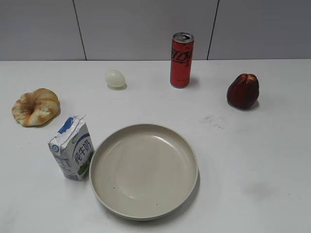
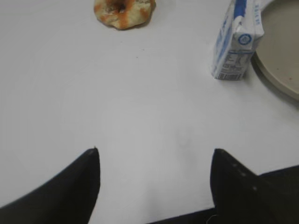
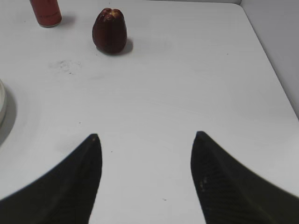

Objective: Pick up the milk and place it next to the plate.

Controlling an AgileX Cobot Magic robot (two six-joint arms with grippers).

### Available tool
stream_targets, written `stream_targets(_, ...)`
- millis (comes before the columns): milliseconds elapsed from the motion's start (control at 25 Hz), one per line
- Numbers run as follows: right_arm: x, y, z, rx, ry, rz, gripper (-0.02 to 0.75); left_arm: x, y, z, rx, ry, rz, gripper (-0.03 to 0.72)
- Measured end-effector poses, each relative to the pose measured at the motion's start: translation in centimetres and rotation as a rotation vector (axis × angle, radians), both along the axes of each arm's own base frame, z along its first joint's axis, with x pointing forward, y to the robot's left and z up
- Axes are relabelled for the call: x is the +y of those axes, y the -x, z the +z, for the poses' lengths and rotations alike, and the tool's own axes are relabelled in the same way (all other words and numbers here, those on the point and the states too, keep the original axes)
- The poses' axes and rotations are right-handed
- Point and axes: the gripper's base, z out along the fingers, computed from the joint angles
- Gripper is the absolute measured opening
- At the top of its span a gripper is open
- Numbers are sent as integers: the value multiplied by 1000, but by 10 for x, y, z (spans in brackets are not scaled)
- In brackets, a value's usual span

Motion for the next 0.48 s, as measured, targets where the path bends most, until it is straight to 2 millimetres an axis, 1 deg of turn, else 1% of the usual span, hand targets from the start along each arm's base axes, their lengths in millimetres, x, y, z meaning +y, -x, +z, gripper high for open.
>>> stream_targets(480, 0, 0, 0, 0, 0, 0, 459, -3, 3, 0, -6, 18, -36, 554)
